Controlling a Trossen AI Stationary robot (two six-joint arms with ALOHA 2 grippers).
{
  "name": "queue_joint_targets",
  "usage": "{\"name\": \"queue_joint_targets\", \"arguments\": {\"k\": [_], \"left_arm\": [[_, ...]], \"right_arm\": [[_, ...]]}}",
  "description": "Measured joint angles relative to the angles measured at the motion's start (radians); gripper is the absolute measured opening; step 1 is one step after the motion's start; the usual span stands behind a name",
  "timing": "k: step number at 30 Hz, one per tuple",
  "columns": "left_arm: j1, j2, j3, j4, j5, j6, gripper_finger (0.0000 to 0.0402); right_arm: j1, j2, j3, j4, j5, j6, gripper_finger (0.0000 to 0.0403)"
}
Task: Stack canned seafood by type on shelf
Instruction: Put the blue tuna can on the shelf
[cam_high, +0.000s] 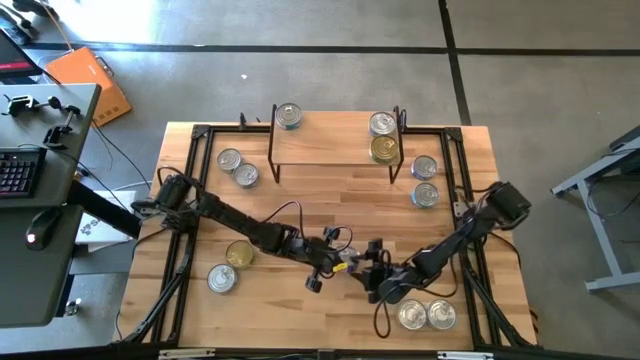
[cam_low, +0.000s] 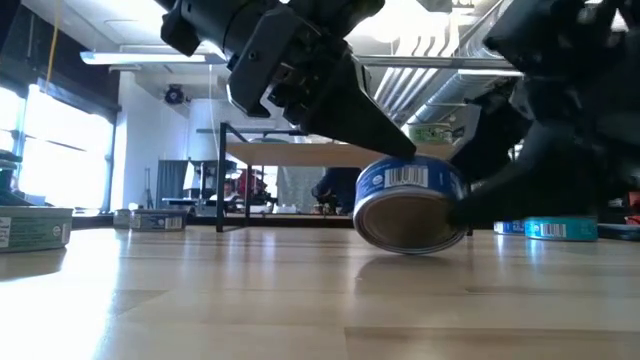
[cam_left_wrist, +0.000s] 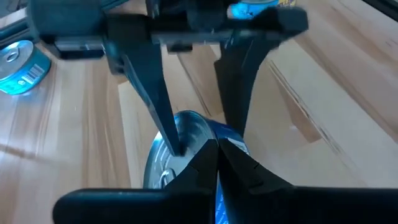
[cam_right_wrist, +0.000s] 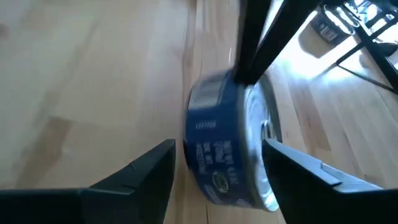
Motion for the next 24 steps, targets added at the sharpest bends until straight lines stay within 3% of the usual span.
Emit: {"name": "queue_joint_targets", "arguments": {"k": [9,17,21,24], "left_arm": [[-0.016,-0.007,0.003,0.012,-0.023,-0.015,0.0000],[-0.045,-0.141,0.002,-0.174,-0.035,-0.042,0.0047],[-0.056,-0.237,0.001,-0.394,-0.112,-0.145,0.0074],[-0.091,-0.305,-0.032,-0.451,-0.189,-0.226,0.0079]], "right_arm": [[-0.010,0.024,0.001,0.041,0.012,0.020,0.0114],[0.024,0.000,-0.001,0.014,0.053,0.125,0.0114],[0.053,-0.042,-0.002,0.005,0.111,0.101,0.0114],[0.054,-0.088,-0.002,0.002,0.155,0.041,0.0114]]}}
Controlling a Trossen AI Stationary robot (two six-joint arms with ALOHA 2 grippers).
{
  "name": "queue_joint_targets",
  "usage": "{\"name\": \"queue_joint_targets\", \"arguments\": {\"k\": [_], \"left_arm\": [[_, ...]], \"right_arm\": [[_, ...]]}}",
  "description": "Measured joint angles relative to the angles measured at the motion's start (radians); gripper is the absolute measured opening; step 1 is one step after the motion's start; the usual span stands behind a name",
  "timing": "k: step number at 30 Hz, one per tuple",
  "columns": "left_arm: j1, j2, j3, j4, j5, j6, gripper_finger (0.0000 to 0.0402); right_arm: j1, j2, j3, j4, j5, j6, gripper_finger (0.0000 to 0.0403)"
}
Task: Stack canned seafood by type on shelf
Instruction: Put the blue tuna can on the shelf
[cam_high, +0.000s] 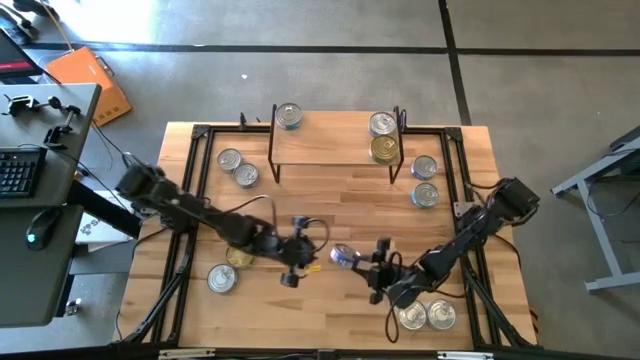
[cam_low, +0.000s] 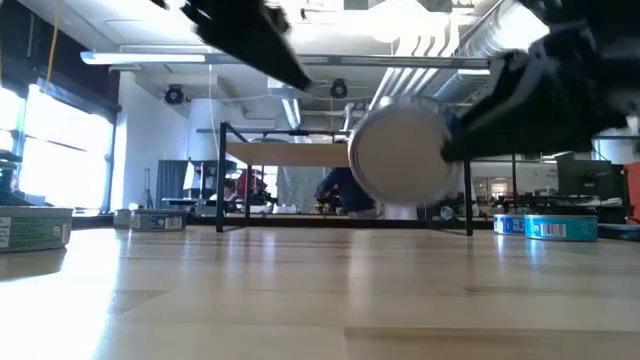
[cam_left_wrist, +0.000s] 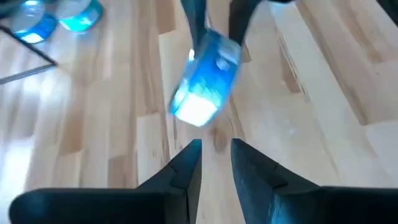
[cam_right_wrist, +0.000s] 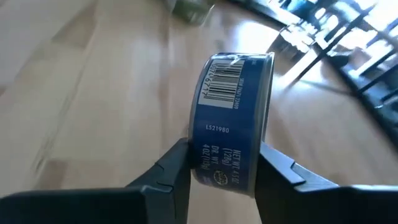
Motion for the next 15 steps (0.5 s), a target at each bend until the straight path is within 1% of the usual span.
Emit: {"name": "queue_joint_targets", "arguments": {"k": [2,4,6,8,10,12,14,15], "left_arm": [[-0.035,-0.041,-0.048,0.008,-0.078,-0.030,0.0078],[-0.069,-0.079,-0.108,0.003,-0.176,-0.084,0.0075],[-0.105,-0.115,-0.163,0.008,-0.269,-0.152,0.0071],[-0.145,-0.148,-0.218,0.013,-0.342,-0.230,0.0068],[-0.187,-0.168,-0.267,0.036,-0.402,-0.303,0.0066],[-0.226,-0.184,-0.315,0.047,-0.467,-0.367,0.0065],[-0.266,-0.196,-0.354,0.080,-0.529,-0.430,0.0065],[-0.287,-0.201,-0.376,0.081,-0.563,-0.464,0.0065]], "right_arm": [[-0.002,-0.047,0.003,-0.002,0.012,-0.045,0.0114],[-0.008,-0.096,0.032,-0.025,0.050,-0.111,0.0114],[-0.026,-0.144,0.087,-0.096,0.087,-0.202,0.0114],[-0.075,-0.189,0.174,-0.204,0.090,-0.299,0.0114],[-0.156,-0.221,0.285,-0.372,0.074,-0.358,0.0114],[-0.258,-0.229,0.408,-0.543,0.016,-0.379,0.0114],[-0.376,-0.213,0.516,-0.706,-0.039,-0.393,0.0114],[-0.434,-0.195,0.563,-0.760,-0.059,-0.411,0.0114]]}}
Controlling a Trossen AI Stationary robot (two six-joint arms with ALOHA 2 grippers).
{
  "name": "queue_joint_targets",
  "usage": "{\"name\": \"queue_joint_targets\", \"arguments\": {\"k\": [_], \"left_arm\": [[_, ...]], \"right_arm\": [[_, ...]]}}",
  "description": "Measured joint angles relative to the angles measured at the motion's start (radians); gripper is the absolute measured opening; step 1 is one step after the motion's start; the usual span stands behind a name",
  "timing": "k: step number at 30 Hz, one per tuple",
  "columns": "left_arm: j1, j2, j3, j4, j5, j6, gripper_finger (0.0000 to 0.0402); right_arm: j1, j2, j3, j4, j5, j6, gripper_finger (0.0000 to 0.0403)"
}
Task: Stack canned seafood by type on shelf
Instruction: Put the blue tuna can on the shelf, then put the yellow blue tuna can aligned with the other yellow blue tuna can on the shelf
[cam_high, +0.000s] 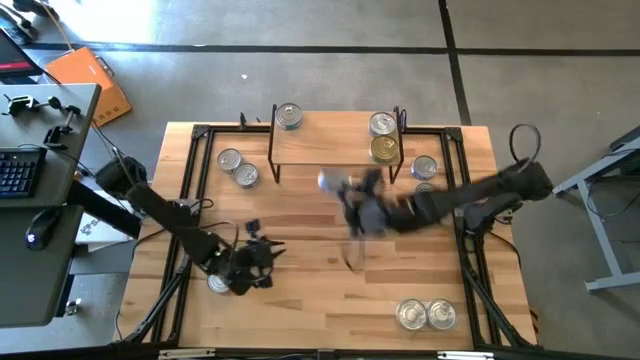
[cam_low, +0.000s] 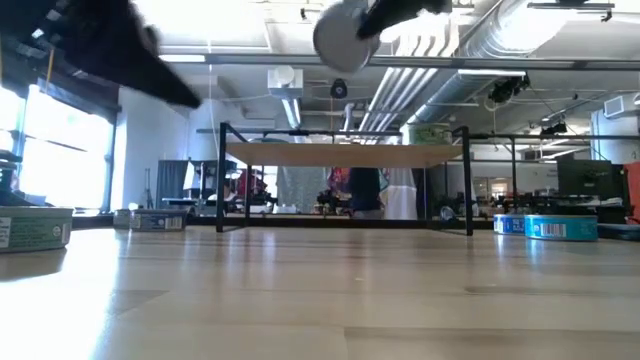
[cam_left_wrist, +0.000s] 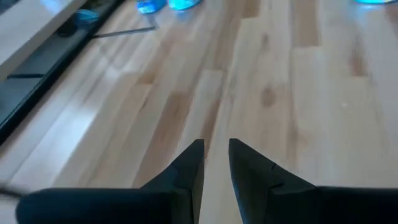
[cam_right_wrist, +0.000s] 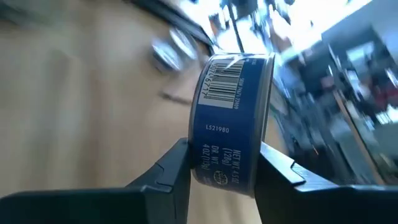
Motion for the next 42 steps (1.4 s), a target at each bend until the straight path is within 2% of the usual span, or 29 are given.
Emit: {"name": "queue_joint_targets", "arguments": {"k": [3,8,12,18,21,27,32,37,42], "left_arm": [[-0.060,0.000,-0.042,0.007,-0.076,-0.117,0.0065],[-0.143,0.006,-0.079,-0.002,-0.163,-0.247,0.0065],[-0.187,0.006,-0.080,0.009,-0.212,-0.292,0.0065],[-0.226,0.006,-0.079,0.072,-0.259,-0.296,0.0064],[-0.234,0.006,-0.079,0.088,-0.263,-0.296,0.0064],[-0.237,0.006,-0.079,0.112,-0.265,-0.296,0.0064],[-0.237,0.006,-0.079,0.116,-0.265,-0.296,0.0064],[-0.237,0.006,-0.079,0.124,-0.265,-0.296,0.0064],[-0.237,0.006,-0.079,0.145,-0.263,-0.296,0.0064]], "right_arm": [[-0.161,0.072,0.095,-0.089,-0.050,-0.076,0.0114],[-0.355,0.197,0.220,-0.093,-0.168,-0.163,0.0114],[-0.445,0.297,0.282,-0.170,-0.189,-0.238,0.0114],[-0.529,0.371,0.326,-0.176,-0.195,-0.293,0.0114],[-0.556,0.382,0.328,-0.170,-0.188,-0.304,0.0124],[-0.578,0.386,0.325,-0.162,-0.213,-0.305,0.0198],[-0.559,0.373,0.357,-0.186,-0.211,-0.297,0.0225],[-0.513,0.369,0.452,-0.313,-0.209,-0.187,0.0229],[-0.422,0.351,0.572,-0.598,-0.247,0.059,0.0218]]}}
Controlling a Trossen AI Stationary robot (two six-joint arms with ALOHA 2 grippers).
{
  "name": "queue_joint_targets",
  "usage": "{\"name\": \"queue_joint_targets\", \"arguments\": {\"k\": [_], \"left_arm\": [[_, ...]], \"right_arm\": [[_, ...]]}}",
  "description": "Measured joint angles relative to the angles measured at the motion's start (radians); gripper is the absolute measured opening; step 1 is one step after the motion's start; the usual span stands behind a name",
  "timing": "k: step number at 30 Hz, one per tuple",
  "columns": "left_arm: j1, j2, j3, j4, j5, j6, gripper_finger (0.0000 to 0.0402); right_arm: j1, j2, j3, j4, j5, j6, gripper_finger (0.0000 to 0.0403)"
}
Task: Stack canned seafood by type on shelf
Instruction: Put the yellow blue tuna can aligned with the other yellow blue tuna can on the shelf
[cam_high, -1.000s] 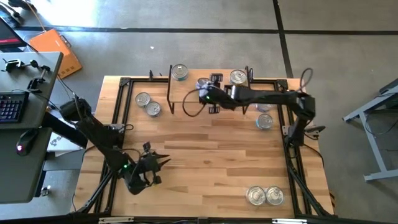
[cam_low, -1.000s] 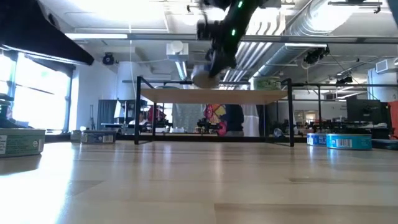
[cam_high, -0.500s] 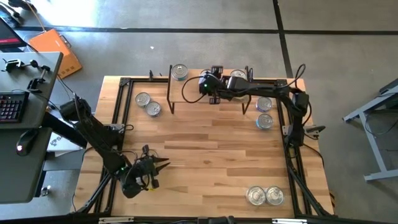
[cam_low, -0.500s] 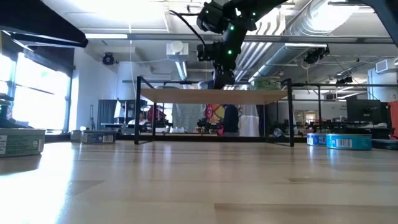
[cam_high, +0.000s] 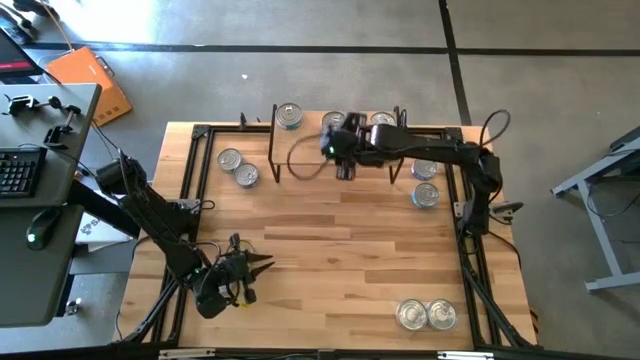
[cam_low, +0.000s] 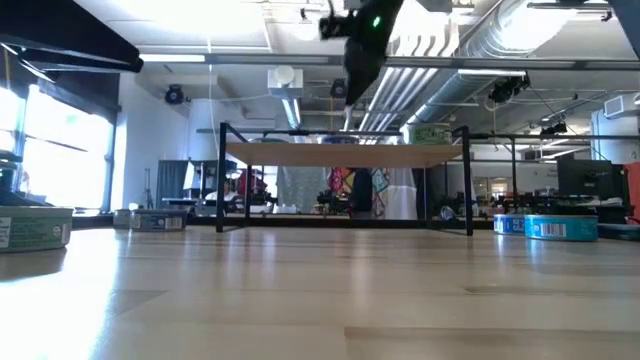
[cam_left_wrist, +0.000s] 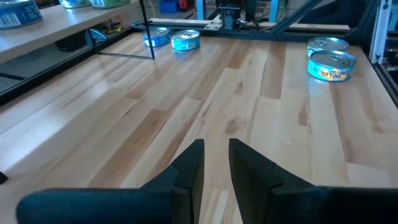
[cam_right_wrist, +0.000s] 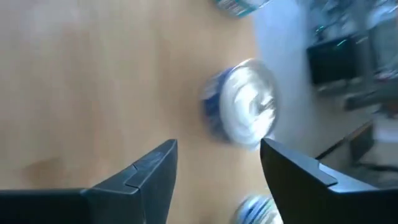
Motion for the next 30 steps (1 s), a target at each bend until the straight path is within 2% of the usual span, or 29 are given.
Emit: {"name": "queue_joint_targets", "arguments": {"k": [4,10,15,19,23,25,28,30], "left_arm": [[0.000,0.000,0.000,0.017,0.000,0.009,0.0064],[0.000,0.000,0.000,0.022,0.027,-0.018,0.0064],[0.000,-0.050,0.004,0.005,0.139,-0.105,0.0064],[0.006,-0.166,0.061,-0.142,0.123,-0.143,0.0064],[0.055,-0.291,0.131,-0.341,0.069,-0.150,0.0064],[0.091,-0.339,0.146,-0.383,0.062,-0.124,0.0064],[0.144,-0.384,0.146,-0.390,0.062,-0.040,0.0064],[0.172,-0.387,0.146,-0.391,0.063,0.004,0.0064]], "right_arm": [[0.136,-0.044,-0.013,-0.120,-0.066,0.207,0.0201],[0.432,-0.115,-0.212,-0.101,-0.082,0.398,0.0178],[0.689,-0.129,-0.367,0.019,-0.065,0.659,0.0167],[0.854,-0.126,-0.497,0.245,-0.034,0.792,0.0165],[0.963,-0.124,-0.631,0.514,0.064,0.863,0.0165],[1.000,-0.124,-0.684,0.587,0.111,0.900,0.0165],[1.044,-0.124,-0.723,0.576,0.147,1.011,0.0165],[1.071,-0.124,-0.718,0.488,0.148,1.098,0.0165]]}}
